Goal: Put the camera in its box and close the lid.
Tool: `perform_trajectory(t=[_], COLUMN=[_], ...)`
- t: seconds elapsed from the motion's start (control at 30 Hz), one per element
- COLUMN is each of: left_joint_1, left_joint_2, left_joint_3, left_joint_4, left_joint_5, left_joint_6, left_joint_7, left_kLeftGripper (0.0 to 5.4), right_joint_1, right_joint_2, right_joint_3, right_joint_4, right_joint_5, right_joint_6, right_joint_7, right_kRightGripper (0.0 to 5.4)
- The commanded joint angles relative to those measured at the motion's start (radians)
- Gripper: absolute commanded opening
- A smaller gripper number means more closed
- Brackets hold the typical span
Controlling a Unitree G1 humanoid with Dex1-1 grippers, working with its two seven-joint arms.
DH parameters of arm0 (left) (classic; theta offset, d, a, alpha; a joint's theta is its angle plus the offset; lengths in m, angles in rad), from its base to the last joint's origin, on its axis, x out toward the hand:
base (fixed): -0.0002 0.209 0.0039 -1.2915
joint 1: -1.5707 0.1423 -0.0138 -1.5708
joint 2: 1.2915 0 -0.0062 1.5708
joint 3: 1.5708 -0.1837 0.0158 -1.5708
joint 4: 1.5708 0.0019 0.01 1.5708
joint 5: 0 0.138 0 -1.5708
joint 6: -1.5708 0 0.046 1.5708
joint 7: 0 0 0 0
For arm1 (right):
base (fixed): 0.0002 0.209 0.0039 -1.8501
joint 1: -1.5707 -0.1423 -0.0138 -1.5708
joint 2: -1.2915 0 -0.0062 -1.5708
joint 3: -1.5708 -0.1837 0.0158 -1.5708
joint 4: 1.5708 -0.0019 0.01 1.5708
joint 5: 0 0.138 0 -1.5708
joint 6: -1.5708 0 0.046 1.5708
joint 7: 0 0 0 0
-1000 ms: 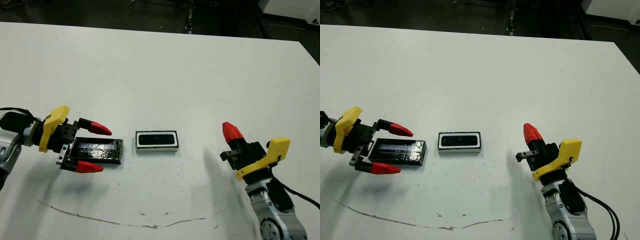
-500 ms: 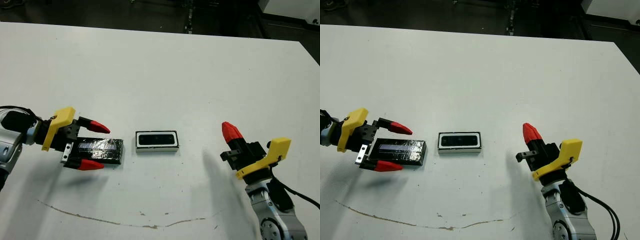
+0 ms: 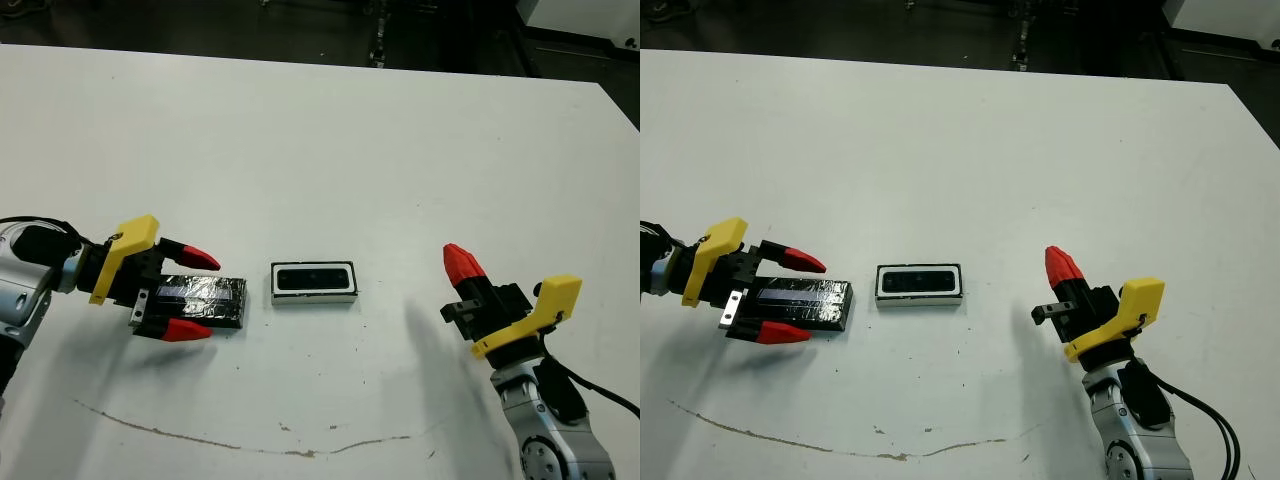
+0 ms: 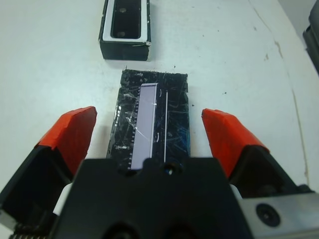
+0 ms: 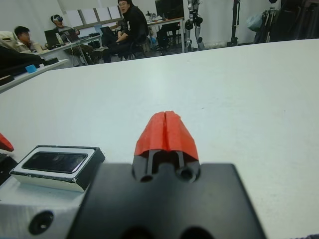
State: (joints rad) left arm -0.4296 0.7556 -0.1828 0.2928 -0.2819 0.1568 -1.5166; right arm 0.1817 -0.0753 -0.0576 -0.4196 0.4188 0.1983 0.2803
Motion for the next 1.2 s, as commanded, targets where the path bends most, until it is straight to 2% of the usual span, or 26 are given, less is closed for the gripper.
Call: perform_trajectory(t=[0.03,0.13,0.47,0.63,0.93,1.1,1.2], left_joint_1=[0.007,0.013,0.020,0.028,0.024,0.043,0.060], left_joint_2=[0.009,0.012,0.010,0.003,-0.005,-0.032,-0.060], left_joint_3=[-0.010,-0.008,-0.012,-0.003,0.004,0.062,0.117], left_joint_4=[-0.016,-0.037,-0.044,-0.042,-0.033,-0.051,-0.063], left_joint_5=[0.024,0.037,0.015,0.015,-0.001,-0.046,-0.094], left_joint_6=[0.010,0.002,0.128,0.116,0.133,0.159,0.198], left_joint_7=[0.007,0.016,0.014,0.015,0.011,0.081,0.146], left_kLeftGripper=[5.40,5.20,3.75,3.14,3.14,3.14,3.14], right_joint_1=[0.012,0.012,0.012,0.014,0.014,0.014,0.016], right_joint_2=[-0.019,-0.015,-0.018,-0.021,-0.020,-0.021,-0.020], right_joint_3=[-0.006,-0.006,-0.006,-0.002,-0.003,-0.001,0.003], right_joint_4=[-0.006,-0.001,-0.004,-0.001,0.001,0.002,0.000], right_joint_5=[-0.005,0.000,0.005,-0.009,0.003,0.001,-0.012], right_joint_6=[0.018,0.007,0.018,0.007,0.013,0.014,0.009], right_joint_7=[-0.007,0.000,-0.005,-0.003,0.003,0.002,-0.005], right_kRightGripper=[0.02,0.00,0.00,0.00,0.00,0.00,0.00])
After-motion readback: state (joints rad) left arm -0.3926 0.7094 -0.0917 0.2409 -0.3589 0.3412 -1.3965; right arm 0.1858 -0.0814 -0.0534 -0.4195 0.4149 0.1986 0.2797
